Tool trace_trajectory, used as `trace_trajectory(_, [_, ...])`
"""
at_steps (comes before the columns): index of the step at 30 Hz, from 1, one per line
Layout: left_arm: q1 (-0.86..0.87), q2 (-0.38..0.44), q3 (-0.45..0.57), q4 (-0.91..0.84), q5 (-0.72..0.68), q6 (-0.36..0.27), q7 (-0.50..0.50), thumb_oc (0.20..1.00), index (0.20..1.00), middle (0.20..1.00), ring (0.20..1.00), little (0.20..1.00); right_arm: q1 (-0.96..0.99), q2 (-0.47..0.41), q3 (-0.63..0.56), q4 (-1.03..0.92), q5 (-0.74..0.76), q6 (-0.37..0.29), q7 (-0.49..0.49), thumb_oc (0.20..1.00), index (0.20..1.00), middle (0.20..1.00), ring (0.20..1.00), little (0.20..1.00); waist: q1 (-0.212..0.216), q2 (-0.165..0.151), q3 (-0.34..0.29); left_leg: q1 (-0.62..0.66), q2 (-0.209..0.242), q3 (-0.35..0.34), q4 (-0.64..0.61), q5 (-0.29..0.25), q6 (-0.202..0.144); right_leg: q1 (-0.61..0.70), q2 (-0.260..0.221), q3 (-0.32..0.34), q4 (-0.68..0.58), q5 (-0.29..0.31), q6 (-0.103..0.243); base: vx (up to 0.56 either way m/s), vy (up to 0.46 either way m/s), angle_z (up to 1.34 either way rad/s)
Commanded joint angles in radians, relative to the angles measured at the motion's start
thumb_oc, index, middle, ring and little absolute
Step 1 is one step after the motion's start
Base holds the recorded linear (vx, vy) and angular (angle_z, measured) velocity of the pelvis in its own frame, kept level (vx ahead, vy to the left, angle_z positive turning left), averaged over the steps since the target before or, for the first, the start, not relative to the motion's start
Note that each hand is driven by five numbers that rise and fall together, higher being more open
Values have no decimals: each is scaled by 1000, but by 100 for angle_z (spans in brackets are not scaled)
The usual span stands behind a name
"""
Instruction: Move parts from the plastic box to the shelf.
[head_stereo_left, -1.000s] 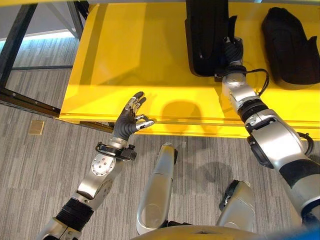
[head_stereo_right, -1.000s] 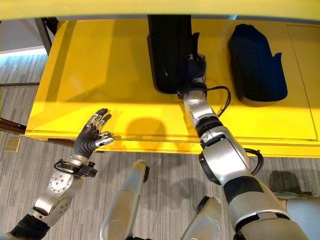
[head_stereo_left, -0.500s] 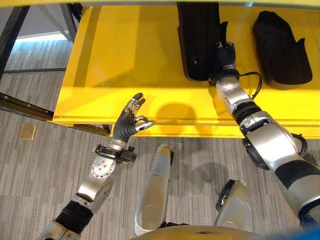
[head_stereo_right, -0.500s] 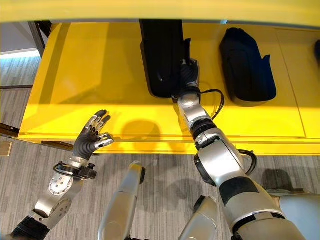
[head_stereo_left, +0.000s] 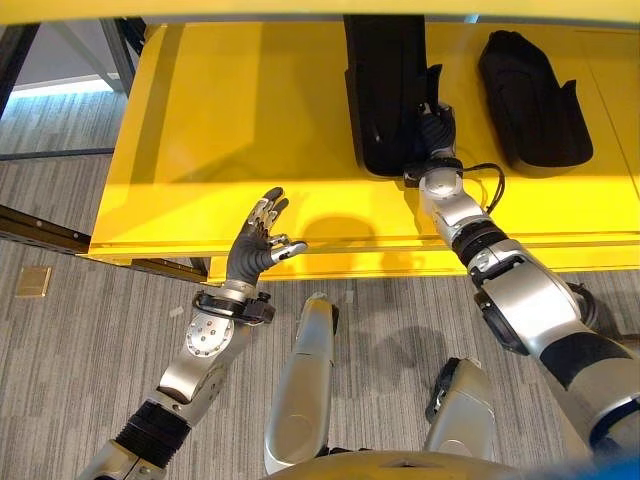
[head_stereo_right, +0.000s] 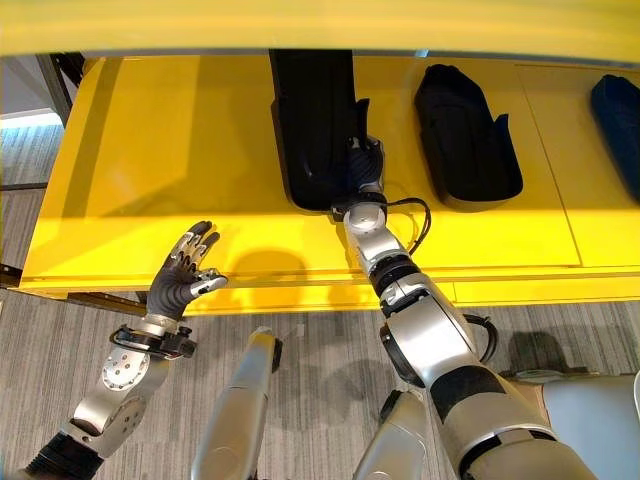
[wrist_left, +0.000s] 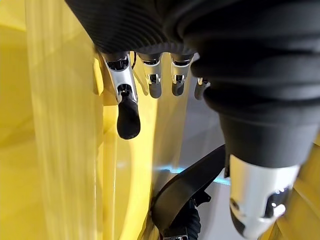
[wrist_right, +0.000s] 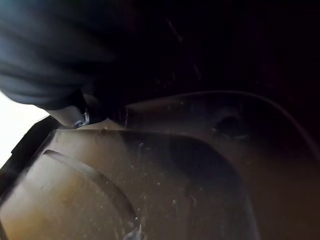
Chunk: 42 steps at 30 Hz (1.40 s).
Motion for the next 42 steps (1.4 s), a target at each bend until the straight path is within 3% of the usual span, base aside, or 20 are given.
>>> trace_trajectory(1, [-16, -13, -7, 33, 19, 6, 19, 1000, 1000, 1000, 1000, 1000, 100, 52, -58, 75, 88, 23, 1, 200, 200, 200, 200, 200, 29, 11, 34, -6, 5, -10, -5, 3, 24, -85, 52, 16, 87, 18, -92, 0, 0, 0])
trace_trajectory(13, [-12, -10, -8, 39, 20, 13, 23, 1000, 1000, 1000, 1000, 1000, 140, 87, -68, 60, 108, 19, -1, 200, 200, 200, 200, 200, 31, 0, 45, 4, 14, -12, -11, 7, 23, -69, 59, 13, 75, 25, -89, 0, 0, 0])
trace_trajectory(14, [-11, -7, -10, 40, 20, 14, 22, 1000, 1000, 1000, 1000, 1000, 133, 82, -55, 62, 82, 26, 1, 796, 796, 796, 796, 796, 32, -1, 46, 3, 15, -12, -11, 9, 21, -70, 62, 14, 74, 27, -88, 0, 0, 0])
trace_trajectory(15, [-10, -6, -10, 40, 20, 13, 22, 1000, 1000, 1000, 1000, 1000, 130, 80, -46, 58, 67, 28, 0, 1000, 1000, 1000, 1000, 1000, 31, -2, 46, 3, 16, -12, -12, 10, 21, -69, 62, 13, 74, 26, -89, 0, 0, 0])
trace_trajectory(29, [15, -1, 3, 39, 22, 7, 33, 1000, 1000, 1000, 1000, 1000, 105, 30, -1, -134, -22, 3, -34, 1000, 1000, 1000, 1000, 1000, 4, -17, 49, 7, 29, -6, -14, 13, 15, -73, 69, 22, 78, 27, -91, 0, 0, 0])
trace_trajectory(32, [18, -2, 10, 37, 25, 7, 35, 1000, 1000, 1000, 1000, 1000, 114, 22, -2, -182, -31, -3, -41, 1000, 1000, 1000, 1000, 1000, -3, -17, 46, 0, 29, -5, -38, 51, 19, -81, 70, 17, 58, 57, -99, -71, 12, -1])
trace_trajectory(35, [23, -4, 20, 37, 32, 6, 35, 1000, 1000, 1000, 1000, 1000, 131, 0, -2, -252, -54, -4, -49, 1000, 1000, 1000, 1000, 1000, -7, -19, 45, 5, 31, -2, -41, 51, 19, -80, 69, 19, 52, 60, -97, 36, -3, -5])
trace_trajectory(36, [28, -5, 24, 36, 35, 7, 36, 1000, 1000, 1000, 1000, 1000, 142, -11, -1, -280, -71, -1, -53, 1000, 1000, 1000, 1000, 1000, -8, -22, 43, 15, 34, -2, -29, 19, 14, -69, 71, 23, 62, 34, -89, 0, 0, 0])
trace_trajectory(37, [26, -7, 27, 35, 37, 6, 36, 1000, 1000, 1000, 1000, 1000, 145, -24, -2, -307, -88, 1, -58, 1000, 1000, 1000, 1000, 1000, -11, -22, 45, 5, 32, -2, -44, 51, 17, -79, 69, 19, 49, 61, -97, 0, 0, 0])
trace_trajectory(42, [27, -15, 39, 35, 47, 1, 36, 1000, 1000, 1000, 1000, 1000, 157, -90, -26, -458, -169, 9, -85, 1000, 1000, 1000, 1000, 1000, -19, -24, 41, 2, 35, 1, -43, 49, 17, -88, 71, 23, 55, 59, -98, -11, -4, -3])
